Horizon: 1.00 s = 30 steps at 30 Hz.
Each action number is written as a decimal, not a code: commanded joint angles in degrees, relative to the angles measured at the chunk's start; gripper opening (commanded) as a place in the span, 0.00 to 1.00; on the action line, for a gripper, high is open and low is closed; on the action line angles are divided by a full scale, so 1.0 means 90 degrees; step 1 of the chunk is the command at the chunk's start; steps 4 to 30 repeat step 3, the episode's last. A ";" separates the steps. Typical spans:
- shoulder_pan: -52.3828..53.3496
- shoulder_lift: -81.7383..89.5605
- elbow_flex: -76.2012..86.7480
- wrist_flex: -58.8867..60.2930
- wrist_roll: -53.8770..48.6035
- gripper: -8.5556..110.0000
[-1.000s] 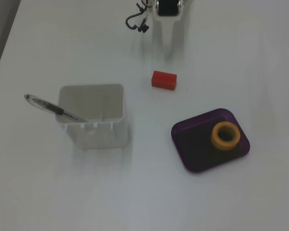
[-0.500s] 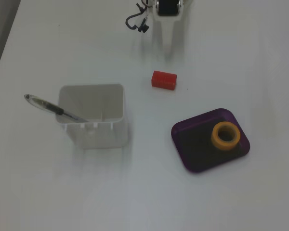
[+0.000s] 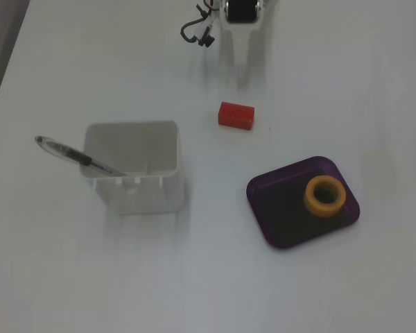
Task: Remove the cube from the box.
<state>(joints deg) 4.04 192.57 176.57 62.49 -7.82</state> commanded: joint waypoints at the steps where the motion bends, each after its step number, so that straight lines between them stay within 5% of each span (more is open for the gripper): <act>1: -0.0049 0.0342 0.0068 -0.0059 -0.0020 0.07; 30: -0.0049 0.0342 0.0068 -0.0059 -0.0020 0.07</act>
